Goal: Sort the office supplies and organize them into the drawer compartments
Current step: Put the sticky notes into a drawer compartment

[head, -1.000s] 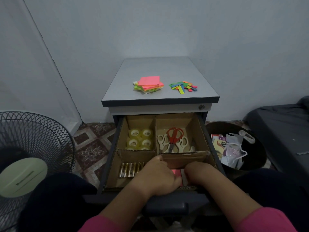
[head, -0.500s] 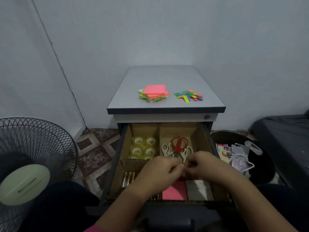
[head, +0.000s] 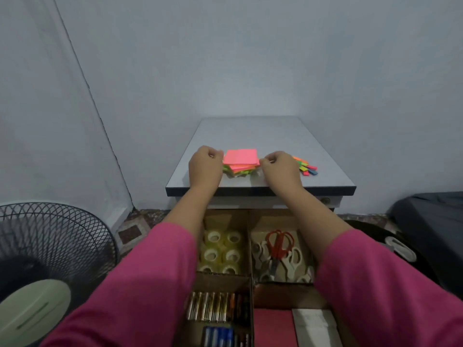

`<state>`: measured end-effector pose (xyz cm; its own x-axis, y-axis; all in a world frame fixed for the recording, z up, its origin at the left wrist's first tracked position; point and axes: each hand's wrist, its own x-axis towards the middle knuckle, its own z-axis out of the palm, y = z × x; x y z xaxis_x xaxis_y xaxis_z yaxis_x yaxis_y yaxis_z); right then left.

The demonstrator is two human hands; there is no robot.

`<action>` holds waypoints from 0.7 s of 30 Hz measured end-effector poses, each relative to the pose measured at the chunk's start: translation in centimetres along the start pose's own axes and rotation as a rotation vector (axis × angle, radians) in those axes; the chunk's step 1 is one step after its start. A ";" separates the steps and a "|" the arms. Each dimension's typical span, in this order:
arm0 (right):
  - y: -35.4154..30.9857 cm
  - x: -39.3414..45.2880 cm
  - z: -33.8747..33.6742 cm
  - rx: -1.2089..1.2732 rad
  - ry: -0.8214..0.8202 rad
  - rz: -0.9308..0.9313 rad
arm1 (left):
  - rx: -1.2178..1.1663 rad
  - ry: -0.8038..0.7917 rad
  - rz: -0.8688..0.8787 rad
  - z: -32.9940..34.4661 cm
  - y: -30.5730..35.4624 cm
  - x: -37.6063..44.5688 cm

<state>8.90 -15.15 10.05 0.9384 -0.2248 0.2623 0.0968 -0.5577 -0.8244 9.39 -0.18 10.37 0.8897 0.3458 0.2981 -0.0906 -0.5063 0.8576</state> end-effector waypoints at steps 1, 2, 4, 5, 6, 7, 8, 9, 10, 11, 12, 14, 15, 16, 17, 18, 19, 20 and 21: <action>0.1 0.8 0.5 -0.008 0.001 0.035 | 0.018 -0.023 -0.041 0.4 0.0 0.7; 0.1 1.3 0.9 -0.015 0.005 0.059 | 0.037 -0.045 -0.071 0.7 0.0 1.2; 0.4 1.8 1.5 -0.017 0.005 0.087 | 0.067 -0.062 -0.103 1.3 -0.4 1.7; 0.6 1.9 1.6 -0.014 0.006 0.088 | 0.078 -0.057 -0.103 1.6 -0.7 1.8; 0.8 1.9 1.7 -0.005 0.011 0.084 | 0.080 -0.049 -0.100 1.7 -1.0 1.8; 1.0 1.9 1.8 0.010 0.016 0.079 | 0.063 -0.044 -0.094 1.8 -1.3 1.8; 1.0 2.0 1.6 0.031 0.022 0.071 | 0.032 -0.041 -0.091 1.8 -1.2 1.9; 1.2 1.8 1.8 0.057 0.019 0.076 | -0.003 -0.041 -0.100 1.7 -1.6 1.8; 1.2 1.9 1.6 0.093 0.025 0.083 | -0.044 -0.032 -0.107 1.7 -1.4 1.9; 1.2 2.0 1.5 0.127 0.025 0.096 | -0.082 -0.016 -0.118 1.6 -1.4 2.1; 1.2 1.9 1.4 0.155 0.027 0.109 | -0.125 0.006 -0.137 1.5 -1.5 2.1; 1.2 1.8 1.3 0.188 0.034 0.127 | -0.198 0.049 -0.157 1.4 -1.7 2.3; 1.2 1.7 1.2 0.197 0.034 0.132 | -0.204 0.056 -0.154 1.3 -1.8 2.4; 1.2 1.7 1.2 0.201 0.030 0.135 | -0.179 0.041 -0.138 1.2 -1.8 2.3; 1.2 1.7 1.1 0.200 0.018 0.141 | -0.137 0.008 -0.114 1.2 -1.8 2.1; 1.2 1.7 1.0 0.194 0.000 0.141 | -0.093 -0.036 -0.091 1.2 -1.8 2.1; 1.2 1.7 1.0 0.187 -0.022 0.137 | -0.059 -0.078 -0.078 1.3 -1.9 2.1; 1.2 1.7 0.9 0.181 -0.041 0.132 | -0.042 -0.108 -0.075 1.3 -1.9 2.2; 1.1 1.7 0.9 0.176 -0.053 0.133 | -0.056 -0.130 -0.088 1.3 -1.9 2.3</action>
<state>10.91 -15.44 9.13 0.9626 -0.2417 0.1226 0.0232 -0.3773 -0.9258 12.22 0.60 8.88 0.9454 0.2797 0.1674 -0.0314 -0.4329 0.9009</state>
